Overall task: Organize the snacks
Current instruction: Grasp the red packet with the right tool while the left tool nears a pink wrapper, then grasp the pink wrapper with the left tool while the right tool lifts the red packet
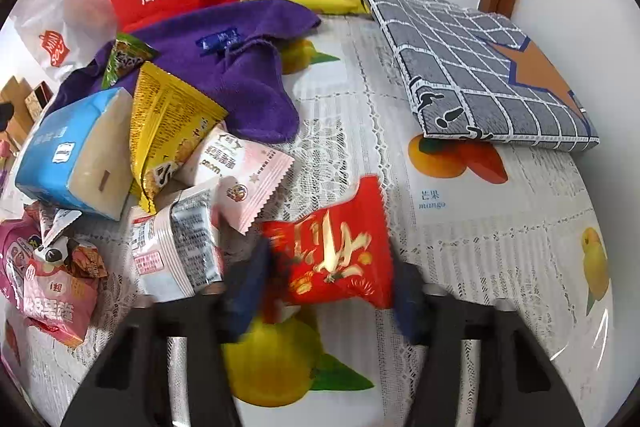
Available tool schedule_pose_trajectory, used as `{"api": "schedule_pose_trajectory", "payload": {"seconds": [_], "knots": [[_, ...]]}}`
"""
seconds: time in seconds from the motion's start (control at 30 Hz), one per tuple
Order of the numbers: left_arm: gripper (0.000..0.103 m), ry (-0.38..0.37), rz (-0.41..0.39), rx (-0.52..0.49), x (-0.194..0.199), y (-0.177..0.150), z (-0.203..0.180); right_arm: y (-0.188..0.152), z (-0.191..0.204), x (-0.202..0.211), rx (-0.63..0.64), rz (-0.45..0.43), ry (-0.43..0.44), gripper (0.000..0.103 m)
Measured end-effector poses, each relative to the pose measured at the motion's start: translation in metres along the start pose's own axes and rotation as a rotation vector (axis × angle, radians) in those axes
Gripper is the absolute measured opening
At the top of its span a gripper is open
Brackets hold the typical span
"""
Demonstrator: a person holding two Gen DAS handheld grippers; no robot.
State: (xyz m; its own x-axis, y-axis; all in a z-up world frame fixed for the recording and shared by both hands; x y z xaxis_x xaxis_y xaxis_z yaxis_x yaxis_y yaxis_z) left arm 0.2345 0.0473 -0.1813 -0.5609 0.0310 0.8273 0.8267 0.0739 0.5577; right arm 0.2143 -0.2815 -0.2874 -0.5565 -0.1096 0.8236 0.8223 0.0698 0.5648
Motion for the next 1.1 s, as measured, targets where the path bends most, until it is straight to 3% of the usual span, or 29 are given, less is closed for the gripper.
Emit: {"api": "schedule_pose_trajectory", "payload": {"seconds": [0.23,0.43,0.67,0.7,0.73,0.8,0.9,1.1], "knots": [[0.075,0.041,0.013,0.045,-0.003,-0.030,0.039,-0.002,0.000,0.019,0.010,-0.043,-0.007,0.022],[0.075,0.054,0.039,0.040,-0.031,-0.037,0.055,-0.004,0.004,0.031,-0.003,-0.057,-0.001,0.021],[0.073,0.102,0.076,-0.046,-0.068,-0.039,0.050,0.003,0.002,0.059,-0.042,-0.100,-0.026,0.021],[0.070,0.100,0.074,-0.049,-0.071,-0.040,0.049,0.007,0.002,0.064,-0.046,-0.109,-0.029,0.021],[0.056,0.095,0.078,-0.052,-0.074,-0.042,0.048,0.010,0.002,0.068,-0.048,-0.117,-0.031,0.021],[0.042,0.064,0.062,-0.061,-0.074,-0.044,0.044,0.016,0.006,0.073,-0.049,-0.130,-0.026,0.021],[0.036,0.058,0.047,-0.080,-0.068,-0.047,0.041,0.023,0.014,0.076,-0.044,-0.141,-0.015,0.021],[0.037,-0.003,0.030,-0.038,-0.044,-0.054,0.044,0.034,0.033,0.077,-0.023,-0.159,0.023,0.021]]}}
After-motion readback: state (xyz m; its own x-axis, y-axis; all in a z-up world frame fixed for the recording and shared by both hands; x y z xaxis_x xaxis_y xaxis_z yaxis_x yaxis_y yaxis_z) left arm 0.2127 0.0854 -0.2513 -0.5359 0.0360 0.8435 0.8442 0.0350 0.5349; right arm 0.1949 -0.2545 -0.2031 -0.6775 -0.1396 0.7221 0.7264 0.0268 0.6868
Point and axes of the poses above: each gripper's, at about its wrist camera, not at the fingertips, and x roughly against the way its jaws point, z to its left, y to its top, the point moved 9 cm from there along -x, roughly the way its jaws point, and after that the axes turned 1 degree about -x, right-handed, at the moved point
